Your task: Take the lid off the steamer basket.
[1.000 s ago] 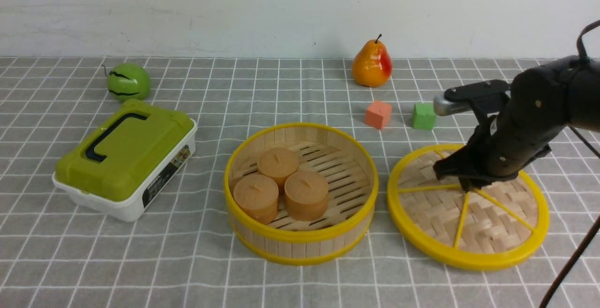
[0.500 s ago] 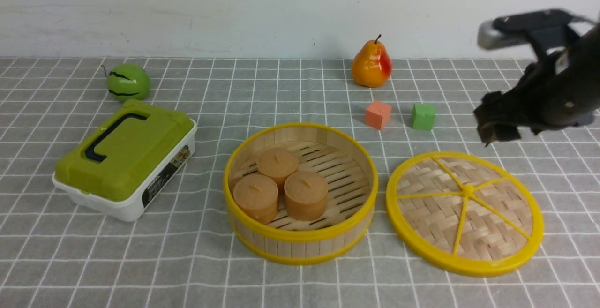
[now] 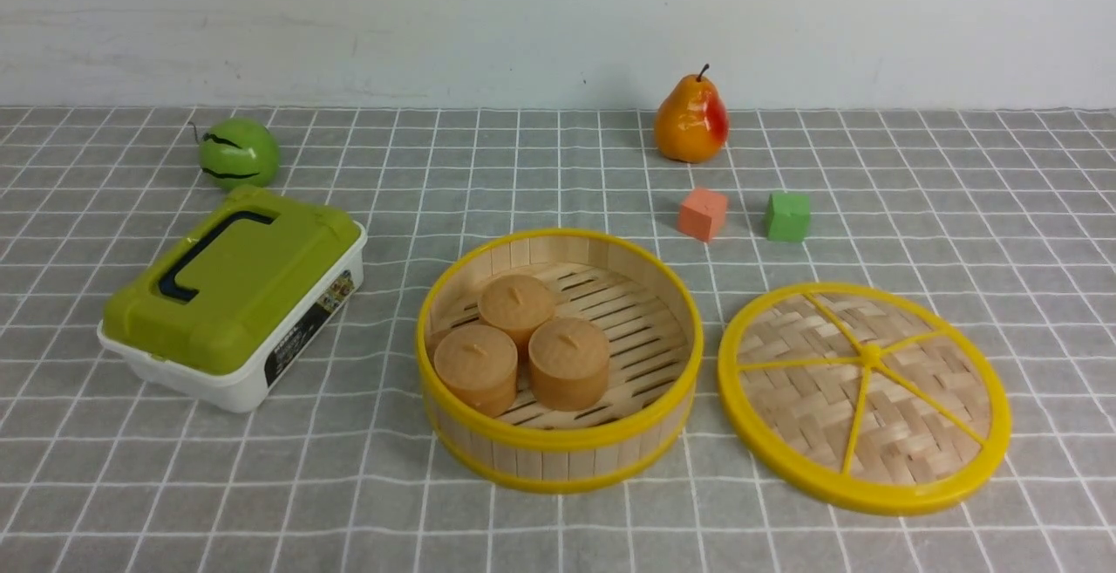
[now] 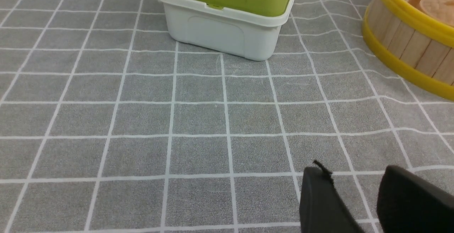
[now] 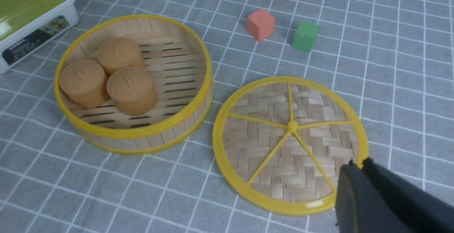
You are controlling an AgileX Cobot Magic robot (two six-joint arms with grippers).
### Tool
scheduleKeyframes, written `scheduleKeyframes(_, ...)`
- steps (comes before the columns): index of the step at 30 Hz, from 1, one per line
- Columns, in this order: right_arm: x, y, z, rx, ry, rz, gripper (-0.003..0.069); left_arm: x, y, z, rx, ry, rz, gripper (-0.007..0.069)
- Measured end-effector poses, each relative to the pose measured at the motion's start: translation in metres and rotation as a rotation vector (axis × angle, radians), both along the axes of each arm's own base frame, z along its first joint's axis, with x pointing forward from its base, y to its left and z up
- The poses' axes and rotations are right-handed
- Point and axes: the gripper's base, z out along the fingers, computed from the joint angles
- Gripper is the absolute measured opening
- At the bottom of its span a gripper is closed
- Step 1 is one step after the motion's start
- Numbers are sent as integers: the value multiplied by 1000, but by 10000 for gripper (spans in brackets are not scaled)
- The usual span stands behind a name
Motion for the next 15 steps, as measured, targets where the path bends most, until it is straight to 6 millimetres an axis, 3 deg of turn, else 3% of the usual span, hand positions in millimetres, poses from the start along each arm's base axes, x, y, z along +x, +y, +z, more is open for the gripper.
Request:
scheduleKeyframes(3,-32,-8,-10,10,-64,0,-22,0,0,0,1,1,0,239)
scheduleKeyframes(7,-55,-14,-23,13,-113,-4,-22,0,0,0,1,1,0,239)
scheduleKeyframes(15,-66,-18,-38,-29,-58,-1,-18,0,0,0,1,1,0,239)
